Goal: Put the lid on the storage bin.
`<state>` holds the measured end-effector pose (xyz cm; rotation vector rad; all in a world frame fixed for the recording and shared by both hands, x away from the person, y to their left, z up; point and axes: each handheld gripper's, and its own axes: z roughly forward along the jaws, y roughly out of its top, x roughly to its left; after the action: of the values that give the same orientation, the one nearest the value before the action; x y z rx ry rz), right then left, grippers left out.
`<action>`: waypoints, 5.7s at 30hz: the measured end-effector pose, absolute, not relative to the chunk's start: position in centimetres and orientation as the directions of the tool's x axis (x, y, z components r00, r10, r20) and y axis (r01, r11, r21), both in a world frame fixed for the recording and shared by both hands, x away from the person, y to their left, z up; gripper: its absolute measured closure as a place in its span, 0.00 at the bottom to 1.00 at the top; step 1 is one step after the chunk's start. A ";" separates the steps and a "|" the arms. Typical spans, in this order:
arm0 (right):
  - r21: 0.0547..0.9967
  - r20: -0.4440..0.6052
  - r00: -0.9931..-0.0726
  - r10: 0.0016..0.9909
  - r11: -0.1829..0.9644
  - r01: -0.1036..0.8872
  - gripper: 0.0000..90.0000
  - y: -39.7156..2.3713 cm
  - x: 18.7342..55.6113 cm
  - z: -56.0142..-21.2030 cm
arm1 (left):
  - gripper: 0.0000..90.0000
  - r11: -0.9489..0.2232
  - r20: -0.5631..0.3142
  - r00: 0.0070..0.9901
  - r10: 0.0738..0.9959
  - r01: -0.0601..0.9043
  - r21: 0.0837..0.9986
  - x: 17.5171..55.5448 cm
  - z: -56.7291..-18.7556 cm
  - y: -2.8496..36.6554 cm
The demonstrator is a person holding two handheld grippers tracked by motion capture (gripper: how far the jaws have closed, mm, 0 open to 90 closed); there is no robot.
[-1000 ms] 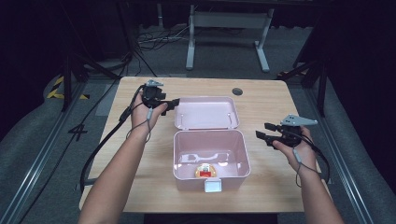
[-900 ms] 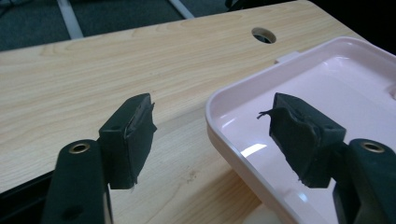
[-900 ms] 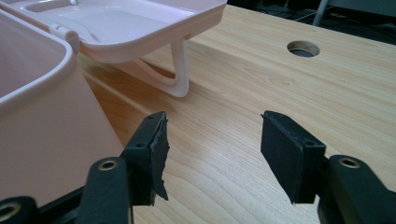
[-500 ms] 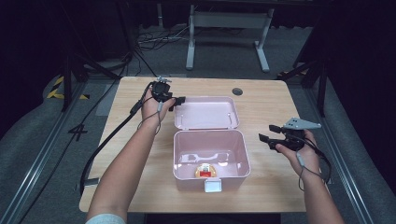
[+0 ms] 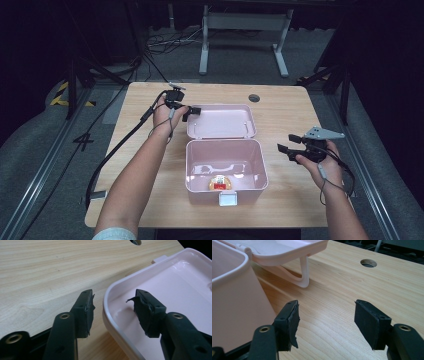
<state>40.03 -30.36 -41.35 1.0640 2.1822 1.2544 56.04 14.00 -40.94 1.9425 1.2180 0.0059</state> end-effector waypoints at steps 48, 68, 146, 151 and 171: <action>0.876 0.083 -0.661 0.746 0.262 0.405 0.47 -29.3 40.3 -40.2 | 0.81 -0.203 -0.139 0.624 0.769 0.445 0.872 50.6 -31.0 14.3; 0.884 0.078 -0.681 0.728 0.265 0.384 0.49 -28.5 39.9 -39.2 | 0.79 -0.192 -0.086 0.630 0.772 0.360 0.913 47.0 -28.7 14.1; 0.906 0.107 -0.839 0.534 0.295 0.303 0.92 -25.1 34.8 -33.5 | 0.59 -0.224 -0.039 0.794 0.606 0.218 0.950 35.0 -28.6 15.7; 0.907 0.106 -0.849 0.518 0.299 0.295 0.92 -24.9 34.7 -33.5 | 0.57 -0.233 -0.050 0.811 0.582 0.226 0.946 34.8 -28.7 16.0; 0.920 0.110 -0.877 0.468 0.285 0.268 1.00 -24.5 34.7 -32.7 | 0.58 -0.262 -0.129 0.855 0.502 0.292 0.920 34.1 -29.5 17.3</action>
<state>34.67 -24.51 -32.75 0.6864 2.3675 1.6388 34.13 17.29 -29.55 1.8645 0.5951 0.2245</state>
